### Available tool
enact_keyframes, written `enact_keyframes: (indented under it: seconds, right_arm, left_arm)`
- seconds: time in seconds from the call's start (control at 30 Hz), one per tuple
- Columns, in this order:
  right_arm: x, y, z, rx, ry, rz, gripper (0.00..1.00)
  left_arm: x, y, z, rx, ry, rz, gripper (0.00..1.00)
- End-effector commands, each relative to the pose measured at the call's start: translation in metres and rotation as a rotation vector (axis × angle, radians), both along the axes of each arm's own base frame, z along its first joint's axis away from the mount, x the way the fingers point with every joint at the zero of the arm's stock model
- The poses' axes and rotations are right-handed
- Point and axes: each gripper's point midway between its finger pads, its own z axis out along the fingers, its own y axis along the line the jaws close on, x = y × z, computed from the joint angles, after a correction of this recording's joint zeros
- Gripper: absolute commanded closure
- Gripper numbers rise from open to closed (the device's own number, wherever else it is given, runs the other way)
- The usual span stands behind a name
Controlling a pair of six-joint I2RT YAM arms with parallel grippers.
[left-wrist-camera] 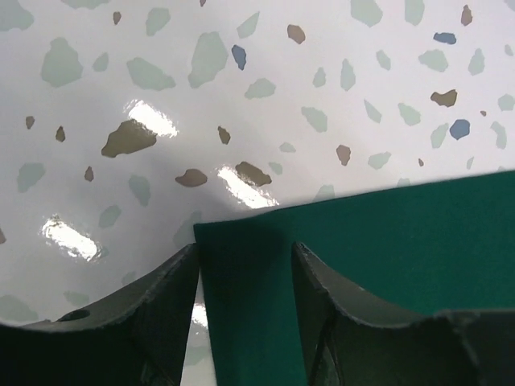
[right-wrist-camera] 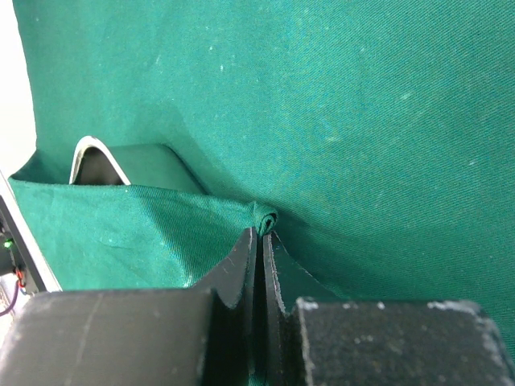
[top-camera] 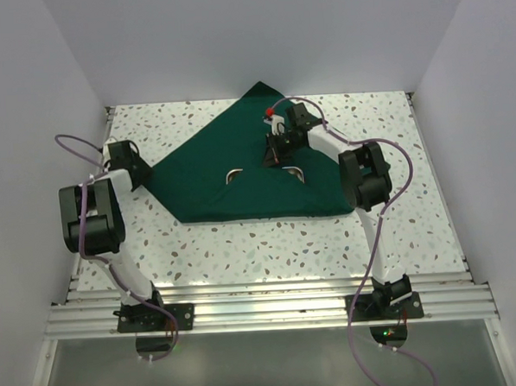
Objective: Prepare the surgical pack
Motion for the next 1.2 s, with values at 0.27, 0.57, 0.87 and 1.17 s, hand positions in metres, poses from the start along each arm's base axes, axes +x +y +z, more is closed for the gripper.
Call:
enact_keyframes:
  seconds: [0.27,0.57,0.87,1.17]
  right_arm:
    - [-0.001,0.000,-0.003,-0.001,0.012,0.013,0.99]
    - [-0.003,-0.002,-0.003,-0.006,0.015,0.012,0.99]
    - [-0.003,-0.002,-0.004,-0.015,0.029,0.009,0.99]
    - [-0.002,-0.003,-0.007,-0.027,0.038,0.002,1.00]
  left_arm:
    - [0.000,0.018,0.006,0.043,-0.006,0.073,0.70]
    - [0.001,0.016,0.001,0.044,-0.003,0.043,0.96]
    - [0.025,-0.012,0.050,0.015,-0.118,-0.091,1.00]
    - [0.018,-0.084,0.154,0.061,-0.282,-0.209,1.00]
